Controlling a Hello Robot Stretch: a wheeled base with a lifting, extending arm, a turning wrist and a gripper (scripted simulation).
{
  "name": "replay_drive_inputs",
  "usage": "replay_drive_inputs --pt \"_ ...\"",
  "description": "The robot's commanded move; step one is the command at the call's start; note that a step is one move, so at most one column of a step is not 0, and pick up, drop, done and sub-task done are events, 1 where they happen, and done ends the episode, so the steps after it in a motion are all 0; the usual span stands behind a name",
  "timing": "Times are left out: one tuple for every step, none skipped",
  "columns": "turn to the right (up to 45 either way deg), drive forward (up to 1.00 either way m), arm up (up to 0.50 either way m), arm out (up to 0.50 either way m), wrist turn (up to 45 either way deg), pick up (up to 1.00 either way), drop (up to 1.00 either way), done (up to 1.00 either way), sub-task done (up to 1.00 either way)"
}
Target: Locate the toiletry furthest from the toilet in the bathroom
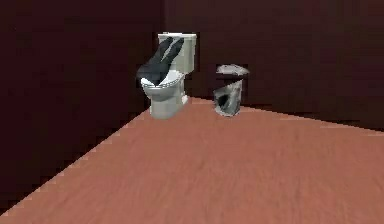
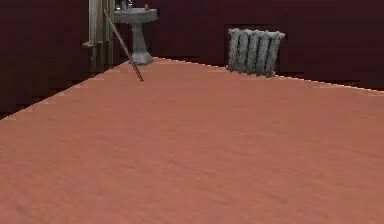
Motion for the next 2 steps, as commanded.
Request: replay_drive_inputs --pt "0.0 1.0 0.0 0.0 0.0 0.0 0.0 0.0 0.0" --pt "-6.0 0.0 0.0 0.0 0.0 0.0 0.0 0.0 0.0"
